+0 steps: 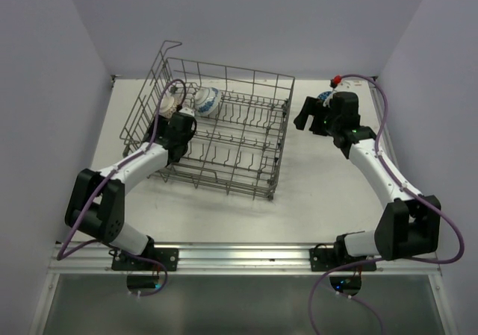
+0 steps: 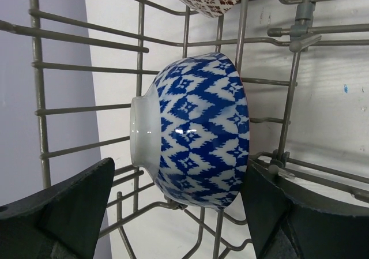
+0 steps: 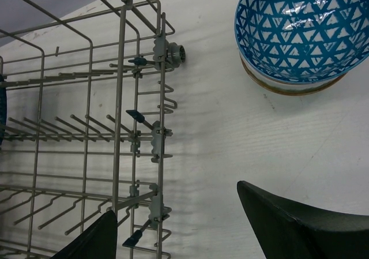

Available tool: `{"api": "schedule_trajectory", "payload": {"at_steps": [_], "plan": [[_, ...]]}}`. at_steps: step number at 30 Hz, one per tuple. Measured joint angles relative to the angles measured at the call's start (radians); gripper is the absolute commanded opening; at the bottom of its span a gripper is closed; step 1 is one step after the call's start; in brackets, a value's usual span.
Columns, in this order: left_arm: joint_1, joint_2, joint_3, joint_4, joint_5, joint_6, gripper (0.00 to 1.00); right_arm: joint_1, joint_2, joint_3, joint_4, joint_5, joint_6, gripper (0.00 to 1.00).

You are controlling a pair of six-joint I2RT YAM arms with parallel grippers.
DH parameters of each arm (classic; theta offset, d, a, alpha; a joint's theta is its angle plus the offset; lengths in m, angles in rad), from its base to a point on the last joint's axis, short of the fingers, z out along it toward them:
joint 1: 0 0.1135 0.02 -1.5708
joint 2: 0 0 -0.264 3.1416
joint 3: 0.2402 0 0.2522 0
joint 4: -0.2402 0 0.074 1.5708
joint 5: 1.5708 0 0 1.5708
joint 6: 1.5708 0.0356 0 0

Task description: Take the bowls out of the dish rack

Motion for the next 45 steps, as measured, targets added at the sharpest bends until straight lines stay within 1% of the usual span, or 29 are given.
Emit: {"api": "schedule_trajectory", "payload": {"at_steps": [7,12,15,18,19,22,24,25,27,28,30,31,35,40,42,45], "plan": [[-0.005,-0.007,-0.004,0.022,-0.004,0.012,0.88,0.0,0.002,-0.002,0.0,0.0,0.0,0.91],[-0.009,0.018,-0.004,0.03,-0.004,0.024,0.87,0.0,0.002,-0.002,0.0,0.0,0.0,0.91],[-0.009,0.032,-0.004,0.03,-0.004,0.029,0.83,0.0,0.002,-0.002,0.001,0.0,0.0,0.91],[-0.009,0.034,-0.004,0.032,0.003,0.031,0.68,0.0,0.002,-0.002,0.001,0.0,0.0,0.91],[-0.01,0.034,-0.004,0.034,0.005,0.032,0.56,0.0,0.002,-0.002,0.001,0.0,0.0,0.91],[-0.01,0.034,-0.003,0.047,-0.002,0.048,0.42,0.0,0.002,-0.002,0.001,0.0,0.0,0.91],[-0.01,0.034,-0.003,0.049,-0.001,0.052,0.37,0.0,0.002,-0.002,0.001,0.0,0.0,0.91],[-0.01,0.034,-0.003,0.05,-0.001,0.053,0.31,0.0,0.002,-0.002,0.001,0.0,0.0,0.91],[-0.011,0.034,-0.003,0.05,-0.001,0.054,0.25,0.0,0.002,-0.002,0.001,0.0,0.0,0.91],[-0.011,0.034,-0.002,0.048,-0.002,0.054,0.18,0.0,0.002,-0.003,0.001,0.0,0.0,0.91],[-0.011,0.035,0.001,0.045,-0.006,0.052,0.09,0.0,0.002,-0.003,0.002,0.0,0.0,0.91],[-0.011,0.035,0.004,0.042,-0.008,0.05,0.0,0.0,0.002,-0.003,0.002,0.0,0.0,0.91],[-0.016,0.038,0.039,0.009,-0.028,0.032,0.0,0.0,0.002,-0.003,0.002,-0.001,0.0,0.91],[-0.021,0.038,0.138,-0.013,-0.065,0.005,0.0,0.0,0.002,-0.003,0.002,-0.001,0.0,0.91],[-0.024,0.037,0.177,-0.028,-0.109,0.018,0.0,0.0,0.002,-0.003,0.003,-0.001,0.0,0.91],[-0.022,0.023,0.21,-0.058,-0.106,0.001,0.0,0.0,0.002,-0.003,0.002,-0.001,0.0,0.91]]}}
